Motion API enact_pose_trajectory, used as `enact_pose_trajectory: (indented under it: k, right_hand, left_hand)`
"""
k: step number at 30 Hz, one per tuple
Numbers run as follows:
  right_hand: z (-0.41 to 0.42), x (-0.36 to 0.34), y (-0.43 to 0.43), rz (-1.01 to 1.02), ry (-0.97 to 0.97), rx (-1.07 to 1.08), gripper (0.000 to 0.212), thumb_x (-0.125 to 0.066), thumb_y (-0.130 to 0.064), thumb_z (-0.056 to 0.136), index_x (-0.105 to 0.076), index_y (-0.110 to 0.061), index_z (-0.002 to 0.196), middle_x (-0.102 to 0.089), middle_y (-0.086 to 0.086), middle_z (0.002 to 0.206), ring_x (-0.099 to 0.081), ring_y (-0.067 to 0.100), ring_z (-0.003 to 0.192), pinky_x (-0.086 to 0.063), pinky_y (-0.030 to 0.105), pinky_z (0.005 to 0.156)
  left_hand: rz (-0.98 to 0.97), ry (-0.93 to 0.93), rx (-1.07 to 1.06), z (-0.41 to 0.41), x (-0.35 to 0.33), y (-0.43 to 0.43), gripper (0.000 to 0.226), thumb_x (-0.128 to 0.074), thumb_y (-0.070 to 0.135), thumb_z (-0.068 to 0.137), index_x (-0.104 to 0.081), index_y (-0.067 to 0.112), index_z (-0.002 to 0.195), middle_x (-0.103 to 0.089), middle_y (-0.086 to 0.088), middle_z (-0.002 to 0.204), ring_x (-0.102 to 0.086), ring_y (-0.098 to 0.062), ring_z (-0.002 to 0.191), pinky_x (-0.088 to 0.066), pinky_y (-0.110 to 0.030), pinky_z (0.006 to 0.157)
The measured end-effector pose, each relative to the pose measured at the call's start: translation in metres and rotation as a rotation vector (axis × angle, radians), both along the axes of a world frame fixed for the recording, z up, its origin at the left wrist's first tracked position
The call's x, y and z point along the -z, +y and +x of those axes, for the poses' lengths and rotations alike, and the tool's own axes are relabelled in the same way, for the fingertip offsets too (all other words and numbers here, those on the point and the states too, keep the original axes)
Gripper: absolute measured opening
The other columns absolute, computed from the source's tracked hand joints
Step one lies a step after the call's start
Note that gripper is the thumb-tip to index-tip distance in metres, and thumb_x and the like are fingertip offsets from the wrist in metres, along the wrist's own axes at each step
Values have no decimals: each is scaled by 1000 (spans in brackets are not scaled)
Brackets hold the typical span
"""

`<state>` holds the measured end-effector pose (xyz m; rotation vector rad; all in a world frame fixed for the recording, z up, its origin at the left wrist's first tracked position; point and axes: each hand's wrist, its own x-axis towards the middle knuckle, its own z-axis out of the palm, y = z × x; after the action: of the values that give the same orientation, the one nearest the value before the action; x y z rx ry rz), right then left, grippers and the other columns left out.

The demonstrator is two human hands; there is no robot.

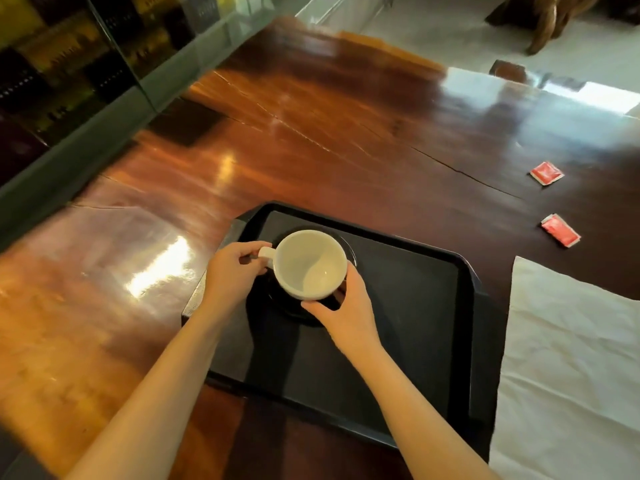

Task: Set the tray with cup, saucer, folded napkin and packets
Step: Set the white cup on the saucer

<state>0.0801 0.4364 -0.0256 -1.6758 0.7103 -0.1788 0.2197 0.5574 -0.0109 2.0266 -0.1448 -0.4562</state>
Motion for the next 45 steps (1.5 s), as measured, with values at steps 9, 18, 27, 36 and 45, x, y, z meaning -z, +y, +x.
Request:
enact_pose_trajectory:
  k: [9, 18, 27, 36, 45]
  right_hand:
    - [8, -2, 8, -57, 31, 47, 86, -80, -15, 68, -32, -30, 137, -41, -10, 138, -39, 6, 127, -39, 35, 107]
    - [9, -1, 5, -79, 21, 36, 85, -79, -14, 67, -29, -43, 128, -40, -20, 127, -40, 2, 120, -38, 26, 100]
    - [6, 0, 4, -46, 23, 82, 86, -80, -15, 68, -31, -36, 136, -44, -15, 133, -42, 6, 123, -39, 31, 103]
    - [7, 2, 10, -105, 10, 95, 86, -80, -18, 68, -31, -36, 135, -39, -21, 128, -38, 0, 121, -36, 21, 98]
    - [6, 2, 14, -97, 1, 127, 87, -80, -17, 67, -31, -34, 137, -40, -17, 132, -37, 0, 123, -35, 22, 100]
  left_hand:
    - [181, -230, 132, 9, 11, -2, 21, -65, 12, 83, -72, 23, 99, -64, 7, 88, -53, -3, 72, -40, -18, 66]
    - [161, -262, 192, 14, 12, -2, 25, -64, 14, 85, -69, 22, 108, -64, 4, 94, -55, -12, 82, -44, -24, 75]
    - [107, -279, 165, 14, 9, -8, 23, -64, 11, 84, -70, 17, 105, -59, 9, 86, -51, 0, 72, -37, -7, 67]
    - [105, -246, 158, 15, 14, -6, 22, -65, 13, 84, -70, 22, 104, -60, 13, 85, -53, 5, 72, -38, -7, 64]
    - [93, -244, 143, 14, 15, -10, 23, -63, 7, 84, -71, 19, 102, -64, 7, 88, -61, -12, 80, -49, -23, 77]
